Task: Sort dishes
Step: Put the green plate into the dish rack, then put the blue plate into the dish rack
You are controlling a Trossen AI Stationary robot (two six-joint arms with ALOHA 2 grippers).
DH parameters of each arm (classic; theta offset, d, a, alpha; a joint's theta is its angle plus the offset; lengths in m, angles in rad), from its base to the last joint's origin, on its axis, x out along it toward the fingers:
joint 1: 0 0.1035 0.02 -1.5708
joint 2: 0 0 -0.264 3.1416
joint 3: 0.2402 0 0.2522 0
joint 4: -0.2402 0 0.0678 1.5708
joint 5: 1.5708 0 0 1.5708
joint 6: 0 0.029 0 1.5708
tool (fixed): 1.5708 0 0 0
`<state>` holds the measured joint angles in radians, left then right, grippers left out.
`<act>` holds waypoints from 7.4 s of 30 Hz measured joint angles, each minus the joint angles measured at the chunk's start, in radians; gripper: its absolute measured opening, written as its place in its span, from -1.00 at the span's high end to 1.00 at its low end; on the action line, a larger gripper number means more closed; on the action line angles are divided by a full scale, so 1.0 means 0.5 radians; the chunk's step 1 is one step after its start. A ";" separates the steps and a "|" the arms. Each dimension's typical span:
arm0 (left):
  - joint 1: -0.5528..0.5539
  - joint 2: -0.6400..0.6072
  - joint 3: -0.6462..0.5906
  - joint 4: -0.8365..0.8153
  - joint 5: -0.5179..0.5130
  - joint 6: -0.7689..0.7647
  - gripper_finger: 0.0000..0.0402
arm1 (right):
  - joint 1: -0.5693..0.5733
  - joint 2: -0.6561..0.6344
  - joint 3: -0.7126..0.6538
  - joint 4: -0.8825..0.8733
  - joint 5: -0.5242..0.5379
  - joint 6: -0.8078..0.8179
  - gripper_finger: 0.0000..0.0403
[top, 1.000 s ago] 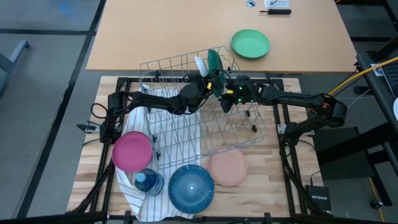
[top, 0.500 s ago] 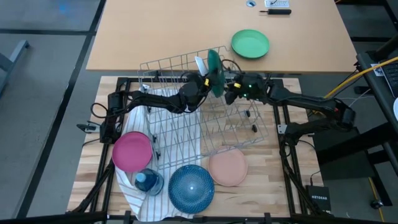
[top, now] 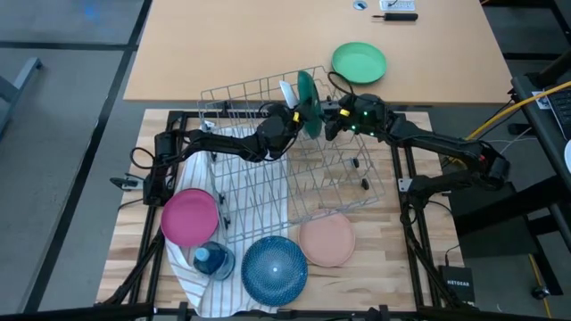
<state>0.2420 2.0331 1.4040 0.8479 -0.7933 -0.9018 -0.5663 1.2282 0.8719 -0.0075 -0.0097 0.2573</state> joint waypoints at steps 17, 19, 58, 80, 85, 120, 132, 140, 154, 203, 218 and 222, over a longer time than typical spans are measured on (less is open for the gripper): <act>0.044 0.000 0.000 -0.003 -0.214 -0.111 0.35 | 0.002 0.145 0.002 0.077 0.134 0.031 0.28; 0.052 0.000 0.000 0.000 -0.213 -0.123 0.35 | 0.002 0.142 0.002 0.116 0.110 0.031 0.28; 0.085 0.000 0.000 0.002 -0.200 -0.240 0.35 | 0.005 -0.089 0.000 -0.342 -0.595 -0.533 0.28; 0.048 0.000 0.000 -0.006 -0.201 0.036 0.35 | -0.014 0.136 -0.001 -0.170 -0.577 -0.589 0.28; 0.015 0.000 0.001 -0.003 -0.202 0.041 0.35 | -0.100 0.136 -0.001 -0.112 -0.488 -0.557 0.28; 0.035 0.000 0.000 -0.003 -0.202 0.092 0.35 | -0.138 0.289 0.001 0.004 -0.668 -0.421 0.28; -0.089 0.000 0.001 -0.132 -0.198 0.196 0.35 | -0.138 0.289 0.001 -0.031 -0.676 -0.425 0.28; -0.111 0.000 0.001 -0.164 -0.219 0.204 0.35 | -0.138 0.289 0.001 -0.097 -0.698 -0.433 0.28; -0.240 0.000 0.001 -0.164 -0.225 0.532 0.35 | -0.138 0.221 0.001 -0.413 -0.892 -0.549 0.28; -1.183 -0.236 0.002 -0.987 0.255 2.352 0.35 | 1.273 -0.616 0.001 -1.139 -0.624 -0.006 0.28; -1.353 -0.237 0.002 -1.157 0.436 2.342 0.35 | 1.958 -0.263 0.001 -0.741 -0.225 0.308 0.28; -1.407 -0.237 0.002 -1.191 0.436 2.341 0.35 | 2.072 -0.051 0.001 -0.542 -0.225 0.308 0.28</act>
<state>-0.4617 1.9144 1.4048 0.2524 -0.5755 0.2687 0.4696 1.2028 0.8722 -0.2785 -0.1223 0.4114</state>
